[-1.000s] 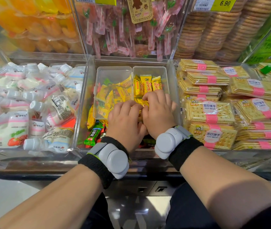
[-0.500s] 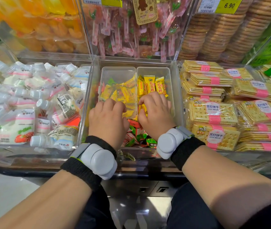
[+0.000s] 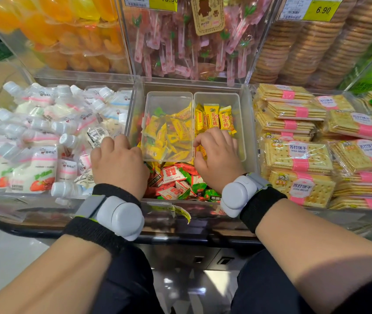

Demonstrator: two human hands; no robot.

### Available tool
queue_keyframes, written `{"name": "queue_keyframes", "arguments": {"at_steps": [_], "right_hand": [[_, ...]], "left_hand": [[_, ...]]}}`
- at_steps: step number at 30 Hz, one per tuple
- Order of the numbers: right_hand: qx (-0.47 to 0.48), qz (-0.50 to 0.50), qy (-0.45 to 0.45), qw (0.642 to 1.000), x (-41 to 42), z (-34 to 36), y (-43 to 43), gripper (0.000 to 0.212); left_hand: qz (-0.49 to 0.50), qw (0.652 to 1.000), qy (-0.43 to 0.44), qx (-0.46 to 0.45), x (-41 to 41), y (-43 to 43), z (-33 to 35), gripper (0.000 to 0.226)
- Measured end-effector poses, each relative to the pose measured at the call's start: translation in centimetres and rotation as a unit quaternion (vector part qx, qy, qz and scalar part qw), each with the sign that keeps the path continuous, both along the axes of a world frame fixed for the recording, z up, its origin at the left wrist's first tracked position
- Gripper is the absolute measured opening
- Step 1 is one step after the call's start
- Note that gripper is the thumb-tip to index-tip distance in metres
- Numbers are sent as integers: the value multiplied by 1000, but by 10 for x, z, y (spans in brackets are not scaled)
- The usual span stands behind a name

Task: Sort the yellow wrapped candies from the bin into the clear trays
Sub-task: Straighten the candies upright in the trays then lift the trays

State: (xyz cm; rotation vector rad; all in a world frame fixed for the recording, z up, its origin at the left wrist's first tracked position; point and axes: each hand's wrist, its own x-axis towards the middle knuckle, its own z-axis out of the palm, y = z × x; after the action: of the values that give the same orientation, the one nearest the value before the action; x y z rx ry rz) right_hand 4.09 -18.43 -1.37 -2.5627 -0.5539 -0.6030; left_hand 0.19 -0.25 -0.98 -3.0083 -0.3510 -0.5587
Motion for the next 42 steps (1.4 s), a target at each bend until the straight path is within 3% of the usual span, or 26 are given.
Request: {"name": "queue_keyframes", "arguments": {"at_steps": [8,31,42], "right_hand": [[-4,4,4,1000,0,0,0,17],[15,21,6,1000,-2,2,1,18],[15,23,13,1000,-2,3,0,18]], "left_hand": [[29,998,46,40,5,9,0,9],[55,995,71,41,6,7,-9,3],[45,995,81,32,8,7,-9,16]]}}
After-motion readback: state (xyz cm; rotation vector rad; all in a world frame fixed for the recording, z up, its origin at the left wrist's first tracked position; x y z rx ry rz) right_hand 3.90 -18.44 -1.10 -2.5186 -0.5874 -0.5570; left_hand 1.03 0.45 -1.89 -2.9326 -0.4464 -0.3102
